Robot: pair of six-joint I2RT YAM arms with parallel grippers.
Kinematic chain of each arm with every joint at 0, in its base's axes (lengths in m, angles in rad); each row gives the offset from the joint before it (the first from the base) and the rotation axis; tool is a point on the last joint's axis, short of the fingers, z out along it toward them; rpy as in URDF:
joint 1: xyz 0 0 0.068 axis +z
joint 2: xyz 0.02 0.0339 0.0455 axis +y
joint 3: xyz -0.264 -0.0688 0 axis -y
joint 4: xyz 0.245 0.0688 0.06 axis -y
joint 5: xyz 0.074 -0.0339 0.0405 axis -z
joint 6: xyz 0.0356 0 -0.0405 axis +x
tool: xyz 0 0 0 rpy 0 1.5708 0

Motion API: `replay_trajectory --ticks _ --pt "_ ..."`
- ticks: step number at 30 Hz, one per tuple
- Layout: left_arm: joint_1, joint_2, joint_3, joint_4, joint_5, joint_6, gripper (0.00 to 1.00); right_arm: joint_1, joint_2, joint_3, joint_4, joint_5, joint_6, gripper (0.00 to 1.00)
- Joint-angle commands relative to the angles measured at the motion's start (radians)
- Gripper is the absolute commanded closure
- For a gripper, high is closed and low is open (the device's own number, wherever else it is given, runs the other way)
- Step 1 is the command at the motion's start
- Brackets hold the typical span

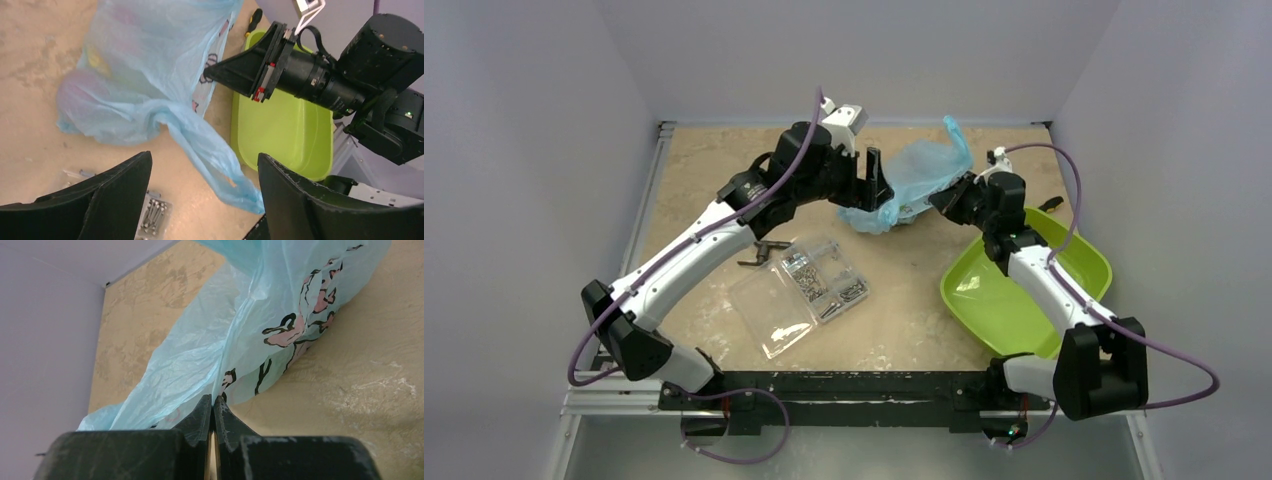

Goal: Take the fake fruits out of the plastic bag

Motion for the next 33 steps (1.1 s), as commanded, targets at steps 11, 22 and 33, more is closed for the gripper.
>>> replay_trajectory --ticks 11,22,33 --pt "-0.036 0.417 0.463 -0.054 -0.156 0.345 0.15 0.003 -0.076 0.004 0.041 -0.019 -0.088 1.0" --pt "-0.036 0.552 0.454 -0.115 -0.1 0.268 0.14 0.003 -0.087 -0.013 0.034 -0.006 -0.112 1.0" --pt "0.01 0.637 0.511 -0.213 -0.008 0.243 0.82 0.003 -0.092 -0.048 0.033 0.024 -0.12 1.0"
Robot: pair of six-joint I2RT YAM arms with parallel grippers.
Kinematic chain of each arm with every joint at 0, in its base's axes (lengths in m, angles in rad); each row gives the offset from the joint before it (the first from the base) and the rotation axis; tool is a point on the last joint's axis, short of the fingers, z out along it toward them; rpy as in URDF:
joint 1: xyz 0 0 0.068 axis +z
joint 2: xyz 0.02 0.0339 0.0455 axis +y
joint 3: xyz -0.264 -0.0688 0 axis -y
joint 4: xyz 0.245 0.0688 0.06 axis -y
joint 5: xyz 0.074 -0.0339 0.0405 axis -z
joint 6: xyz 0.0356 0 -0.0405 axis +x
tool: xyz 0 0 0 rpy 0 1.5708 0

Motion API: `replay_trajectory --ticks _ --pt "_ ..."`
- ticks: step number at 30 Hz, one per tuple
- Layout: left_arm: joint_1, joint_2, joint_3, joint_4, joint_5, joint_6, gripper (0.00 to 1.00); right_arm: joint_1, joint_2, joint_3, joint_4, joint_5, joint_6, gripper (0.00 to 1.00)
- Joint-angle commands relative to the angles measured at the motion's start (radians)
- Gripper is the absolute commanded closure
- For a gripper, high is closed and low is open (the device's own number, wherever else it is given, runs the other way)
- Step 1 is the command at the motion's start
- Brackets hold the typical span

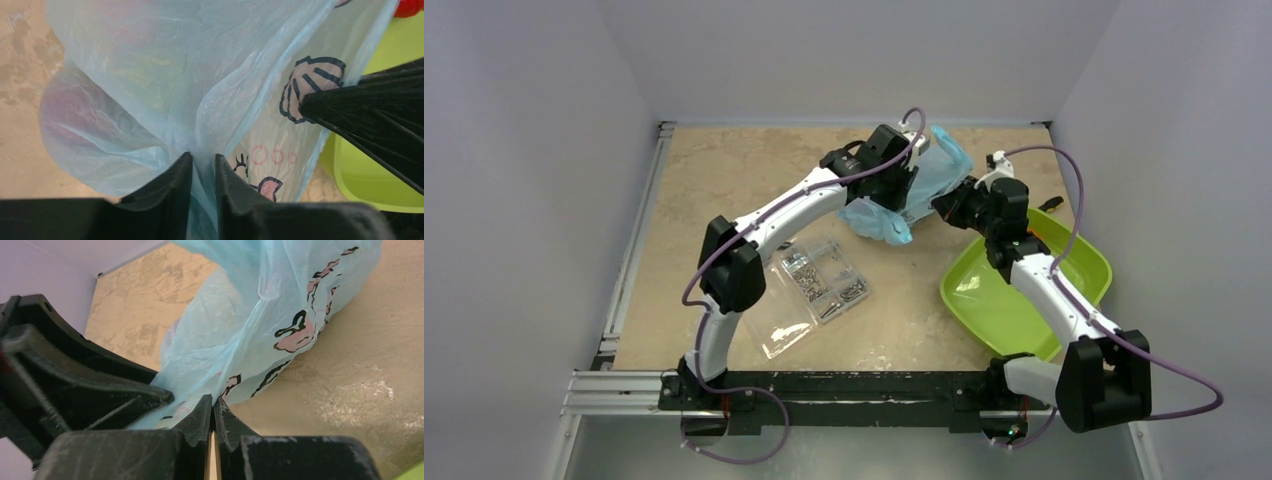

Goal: Take the fake fruits out of the plastic bag

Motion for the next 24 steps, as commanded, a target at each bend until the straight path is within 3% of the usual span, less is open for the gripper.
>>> replay_trajectory --ticks 1,7,11,14,20,21,24 --pt "0.049 0.005 0.035 -0.013 0.06 -0.049 0.93 0.003 -0.037 -0.015 0.019 0.045 -0.021 1.0" --pt "0.176 -0.186 -0.234 0.351 0.18 -0.223 1.0 -0.001 -0.068 -0.118 -0.07 0.277 0.142 1.0" --pt "0.288 -0.26 -0.389 0.62 0.329 -0.433 1.0 -0.006 -0.1 -0.254 0.006 0.263 0.235 1.0" --pt "0.302 -0.261 -0.375 0.623 0.396 -0.434 1.0 -0.007 -0.105 -0.302 0.115 0.175 0.207 1.0" --pt "0.297 -0.259 -0.397 0.637 0.507 -0.48 1.0 -0.006 -0.09 -0.213 0.082 0.127 0.003 1.0" --pt "0.292 -0.267 -0.394 0.61 0.504 -0.467 0.97 -0.007 -0.094 -0.201 0.071 0.121 -0.02 1.0" --pt "0.272 -0.307 -0.384 0.51 0.461 -0.381 0.71 -0.005 -0.116 -0.169 0.047 0.119 -0.068 1.0"
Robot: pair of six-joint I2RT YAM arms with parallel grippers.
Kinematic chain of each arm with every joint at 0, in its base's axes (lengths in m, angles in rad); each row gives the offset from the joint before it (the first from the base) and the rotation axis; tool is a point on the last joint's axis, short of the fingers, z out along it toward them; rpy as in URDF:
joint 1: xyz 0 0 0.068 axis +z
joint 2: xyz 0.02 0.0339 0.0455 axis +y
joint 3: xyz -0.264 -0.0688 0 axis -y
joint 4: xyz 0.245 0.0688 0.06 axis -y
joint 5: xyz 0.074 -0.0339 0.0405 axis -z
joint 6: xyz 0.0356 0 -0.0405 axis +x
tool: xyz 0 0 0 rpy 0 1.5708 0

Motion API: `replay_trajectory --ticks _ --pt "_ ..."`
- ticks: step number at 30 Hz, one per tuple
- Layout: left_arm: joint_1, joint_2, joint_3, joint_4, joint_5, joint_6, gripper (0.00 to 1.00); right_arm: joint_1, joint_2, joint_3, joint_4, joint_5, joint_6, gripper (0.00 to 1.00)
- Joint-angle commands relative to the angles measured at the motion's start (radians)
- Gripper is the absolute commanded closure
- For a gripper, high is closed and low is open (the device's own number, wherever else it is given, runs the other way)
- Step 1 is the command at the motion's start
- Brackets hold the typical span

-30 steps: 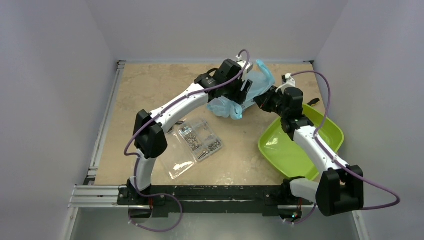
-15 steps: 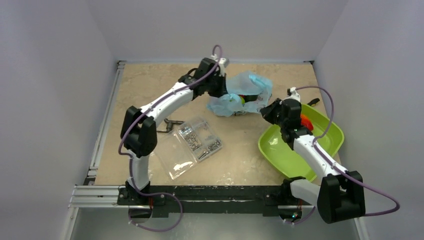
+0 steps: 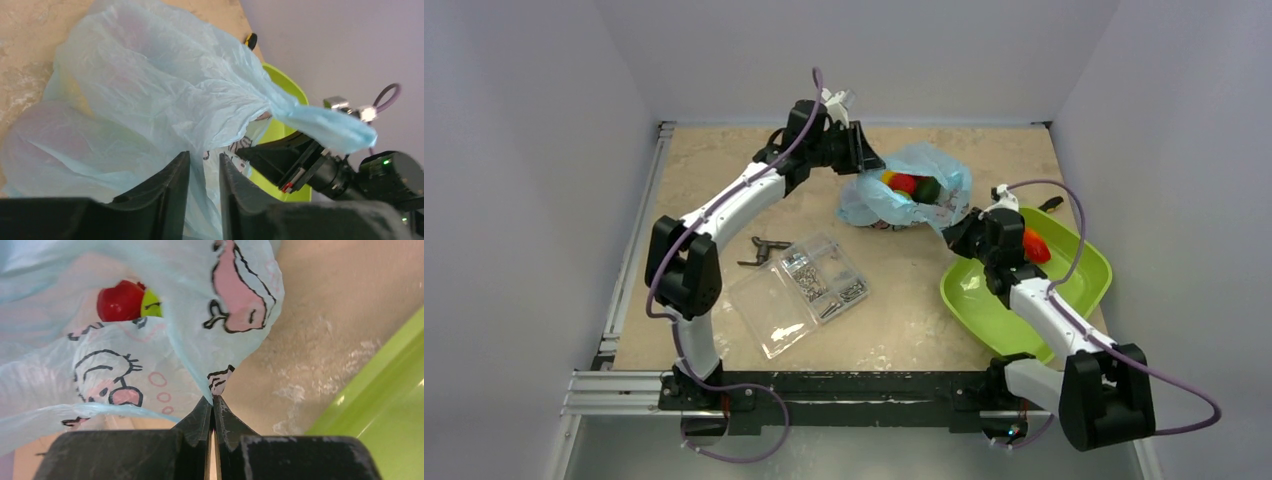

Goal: Take the fake fruits out of the plastic bag

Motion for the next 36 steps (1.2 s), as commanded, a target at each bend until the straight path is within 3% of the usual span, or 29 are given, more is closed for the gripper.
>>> replay_trajectory --ticks 1,3,6,9,12,13,14,20,27,29,32,34,36 --pt "-0.035 -0.111 0.014 -0.095 -0.014 0.086 0.64 -0.002 -0.043 0.089 0.013 -0.023 -0.134 1.0" --pt "-0.055 -0.147 0.022 -0.168 -0.061 0.145 0.54 -0.001 -0.058 0.112 -0.019 0.001 -0.156 0.89" --pt "-0.079 -0.211 0.016 -0.239 -0.122 0.206 0.35 0.001 -0.067 0.164 -0.084 0.053 -0.212 0.62" --pt "-0.115 -0.258 0.028 -0.32 -0.2 0.272 0.26 0.002 -0.073 0.201 -0.153 0.133 -0.249 0.4" --pt "-0.172 -0.302 0.024 -0.387 -0.293 0.335 0.15 0.006 -0.088 0.199 -0.127 0.136 -0.261 0.26" --pt "-0.19 -0.313 0.016 -0.405 -0.332 0.342 0.07 0.008 -0.087 0.207 -0.126 0.139 -0.263 0.22" --pt "-0.205 -0.323 0.004 -0.418 -0.352 0.34 0.06 0.009 -0.084 0.218 -0.126 0.144 -0.265 0.2" --pt "-0.238 -0.34 -0.124 -0.348 -0.366 0.218 0.0 0.079 -0.001 0.34 -0.165 0.233 -0.317 0.12" --pt "-0.239 -0.238 -0.101 -0.317 -0.304 0.169 0.0 0.139 0.176 0.522 -0.198 0.413 -0.404 0.11" --pt "-0.238 -0.224 -0.122 -0.28 -0.268 0.159 0.12 0.139 0.219 0.561 -0.201 0.455 -0.404 0.12" --pt "-0.238 -0.207 -0.139 -0.287 -0.271 0.162 0.4 0.139 0.273 0.614 -0.191 0.471 -0.406 0.2" --pt "-0.238 -0.217 -0.167 -0.28 -0.291 0.174 0.57 0.139 0.295 0.649 -0.171 0.475 -0.417 0.32" --pt "-0.237 -0.237 -0.195 -0.278 -0.315 0.187 0.83 0.139 0.308 0.671 -0.127 0.488 -0.444 0.5"
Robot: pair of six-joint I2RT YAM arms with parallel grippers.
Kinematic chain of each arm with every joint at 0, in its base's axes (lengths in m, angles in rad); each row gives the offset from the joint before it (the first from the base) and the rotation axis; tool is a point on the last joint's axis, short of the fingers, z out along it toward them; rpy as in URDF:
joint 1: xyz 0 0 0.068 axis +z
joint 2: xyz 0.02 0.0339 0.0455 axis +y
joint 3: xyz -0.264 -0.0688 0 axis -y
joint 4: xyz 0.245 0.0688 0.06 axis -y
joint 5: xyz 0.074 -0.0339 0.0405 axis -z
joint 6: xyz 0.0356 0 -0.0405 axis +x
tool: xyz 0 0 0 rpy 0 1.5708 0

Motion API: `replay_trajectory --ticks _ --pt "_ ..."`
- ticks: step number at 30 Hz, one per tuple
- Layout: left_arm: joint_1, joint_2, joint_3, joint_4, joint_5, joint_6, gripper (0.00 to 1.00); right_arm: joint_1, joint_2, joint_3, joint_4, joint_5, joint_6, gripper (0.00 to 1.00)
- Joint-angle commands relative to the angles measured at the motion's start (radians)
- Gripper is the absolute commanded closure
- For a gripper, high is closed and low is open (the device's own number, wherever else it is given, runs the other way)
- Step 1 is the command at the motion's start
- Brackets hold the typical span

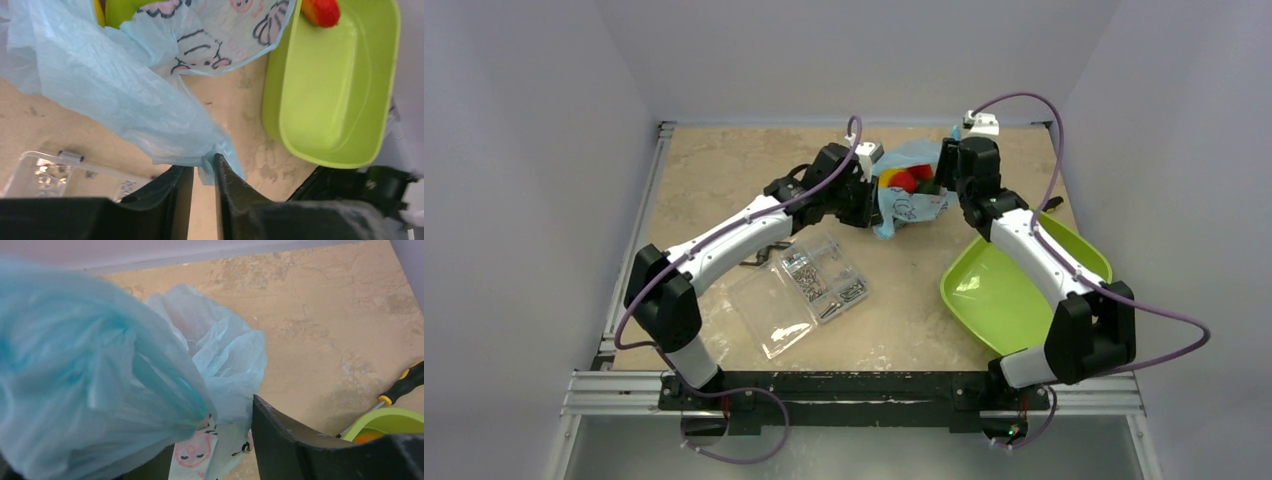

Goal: Take the fake fruits out of the plastic bag

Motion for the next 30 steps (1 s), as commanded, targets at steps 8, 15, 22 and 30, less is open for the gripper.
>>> replay_trajectory --ticks 8,15,22,30 --pt "0.003 -0.215 -0.177 0.04 -0.018 0.093 1.0 -0.034 0.146 0.314 0.104 0.099 -0.117 1.0" --pt "0.005 -0.406 -0.274 0.016 0.02 0.141 1.0 -0.08 0.249 0.533 0.038 -0.14 -0.109 1.0" --pt "0.005 -0.433 -0.289 0.103 0.136 0.012 1.0 -0.079 0.33 0.62 -0.123 -0.343 -0.078 0.92" --pt "0.005 -0.331 -0.18 0.096 0.124 -0.073 0.54 -0.078 0.235 0.522 -0.245 -0.271 -0.04 0.42"
